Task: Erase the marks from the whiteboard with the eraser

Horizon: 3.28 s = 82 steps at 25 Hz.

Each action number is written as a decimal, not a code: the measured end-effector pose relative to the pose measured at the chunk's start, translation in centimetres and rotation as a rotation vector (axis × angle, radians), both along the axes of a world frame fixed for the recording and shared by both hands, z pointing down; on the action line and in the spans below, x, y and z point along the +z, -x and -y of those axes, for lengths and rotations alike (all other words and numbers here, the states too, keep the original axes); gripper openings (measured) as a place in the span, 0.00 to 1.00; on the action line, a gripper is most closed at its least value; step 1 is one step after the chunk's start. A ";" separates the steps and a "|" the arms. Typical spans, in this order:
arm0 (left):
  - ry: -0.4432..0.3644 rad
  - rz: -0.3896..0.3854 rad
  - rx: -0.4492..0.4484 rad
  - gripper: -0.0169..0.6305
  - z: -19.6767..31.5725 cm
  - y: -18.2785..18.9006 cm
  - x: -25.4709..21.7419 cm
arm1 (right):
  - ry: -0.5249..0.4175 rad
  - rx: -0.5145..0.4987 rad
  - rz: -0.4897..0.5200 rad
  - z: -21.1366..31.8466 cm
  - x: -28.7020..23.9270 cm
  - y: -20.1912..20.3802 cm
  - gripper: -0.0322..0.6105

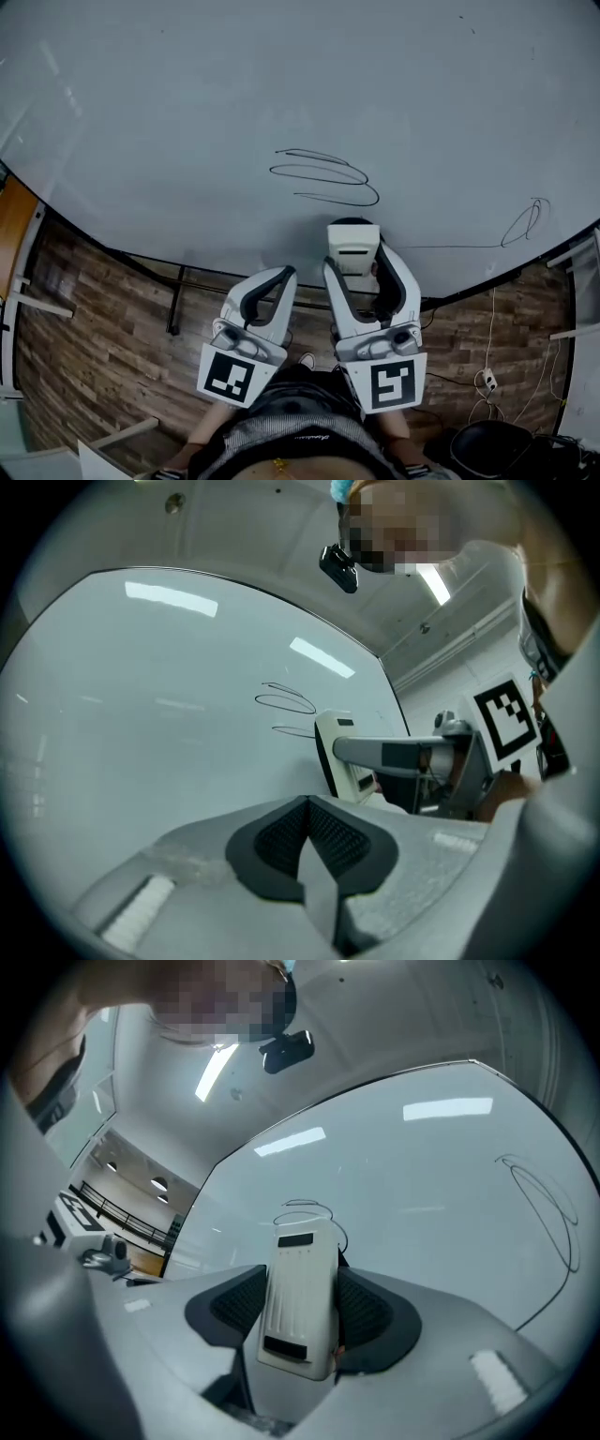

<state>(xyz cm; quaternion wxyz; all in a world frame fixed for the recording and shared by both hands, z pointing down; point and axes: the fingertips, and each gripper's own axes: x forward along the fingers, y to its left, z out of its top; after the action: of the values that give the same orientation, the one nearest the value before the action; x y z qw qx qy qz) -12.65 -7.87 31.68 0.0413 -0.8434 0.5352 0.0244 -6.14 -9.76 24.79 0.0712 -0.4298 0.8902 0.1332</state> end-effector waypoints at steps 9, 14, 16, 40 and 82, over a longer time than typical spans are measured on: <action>0.006 -0.019 0.049 0.02 1.2 -0.5 -0.3 | -0.175 0.060 0.034 1.3 -8.3 -0.3 0.42; 0.015 -0.042 0.095 0.02 1.1 -1.0 -0.1 | -0.183 0.084 0.048 1.8 -9.7 -0.2 0.42; 0.032 -0.044 0.103 0.02 1.2 -0.7 0.3 | -0.180 0.097 0.059 1.8 -9.3 -0.2 0.42; 0.114 -0.036 0.165 0.02 1.4 -0.6 2.7 | 0.029 0.107 0.108 3.0 2.1 -0.5 0.43; 0.094 -0.077 0.171 0.02 1.7 2.7 2.0 | -0.208 0.115 0.100 2.4 -12.4 3.6 0.43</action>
<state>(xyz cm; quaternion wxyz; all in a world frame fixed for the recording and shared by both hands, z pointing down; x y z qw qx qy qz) -15.33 -9.60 33.70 -0.0211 -0.8853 0.4632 0.0351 -9.77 -12.18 12.37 0.1520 -0.4763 0.8409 0.2072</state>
